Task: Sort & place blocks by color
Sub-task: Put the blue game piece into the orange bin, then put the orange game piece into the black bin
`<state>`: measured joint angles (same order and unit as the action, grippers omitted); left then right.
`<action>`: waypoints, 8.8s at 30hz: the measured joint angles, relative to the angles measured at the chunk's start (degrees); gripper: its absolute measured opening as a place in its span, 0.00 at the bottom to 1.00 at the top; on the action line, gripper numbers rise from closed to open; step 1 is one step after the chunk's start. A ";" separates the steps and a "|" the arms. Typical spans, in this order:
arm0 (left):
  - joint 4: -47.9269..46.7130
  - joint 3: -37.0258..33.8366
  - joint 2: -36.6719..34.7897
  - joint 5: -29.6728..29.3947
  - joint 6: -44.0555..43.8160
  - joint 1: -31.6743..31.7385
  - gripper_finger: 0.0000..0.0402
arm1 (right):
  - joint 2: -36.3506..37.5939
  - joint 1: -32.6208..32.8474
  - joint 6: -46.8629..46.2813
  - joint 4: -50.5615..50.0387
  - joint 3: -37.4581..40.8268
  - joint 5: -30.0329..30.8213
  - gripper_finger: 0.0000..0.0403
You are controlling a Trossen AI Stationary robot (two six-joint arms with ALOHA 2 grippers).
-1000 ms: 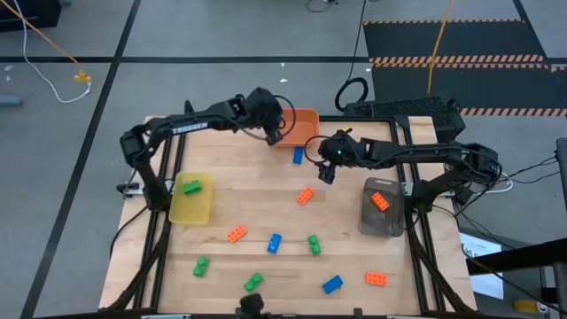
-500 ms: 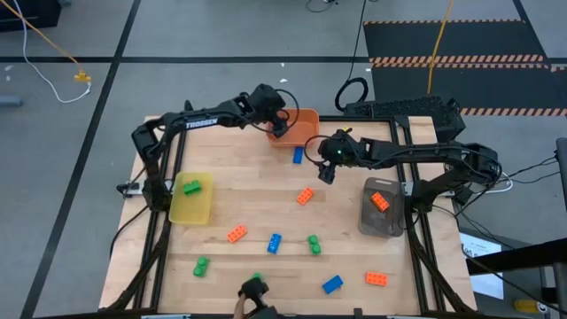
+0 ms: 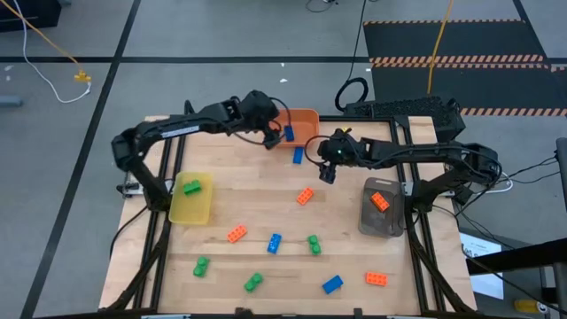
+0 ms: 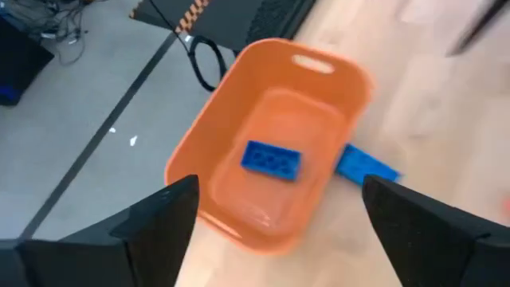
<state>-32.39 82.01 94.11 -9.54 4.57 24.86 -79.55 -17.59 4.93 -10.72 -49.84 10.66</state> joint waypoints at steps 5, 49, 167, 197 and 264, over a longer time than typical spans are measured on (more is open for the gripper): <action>4.72 -4.87 -7.70 5.52 -1.93 -3.06 0.76 | 0.00 -1.17 -4.12 0.31 0.00 -0.95 0.75; 52.61 -49.81 -29.40 20.21 -11.72 -8.66 0.64 | -26.39 0.61 -35.79 -19.83 -30.93 5.64 0.75; 32.25 -49.70 -35.42 13.94 -8.17 -11.85 0.64 | -13.66 3.02 4.26 -20.96 -22.62 -18.32 0.86; 33.52 -49.70 -35.42 10.58 -10.53 -11.83 0.64 | -18.04 11.95 12.41 4.06 -3.56 -16.20 0.86; 32.58 -49.60 -35.42 10.38 -15.26 -12.83 0.64 | 24.45 28.20 -46.44 -58.66 5.73 -8.99 0.87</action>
<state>0.20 32.41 58.70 0.84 -10.69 12.03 -55.10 10.61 -41.51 -69.38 -44.12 1.67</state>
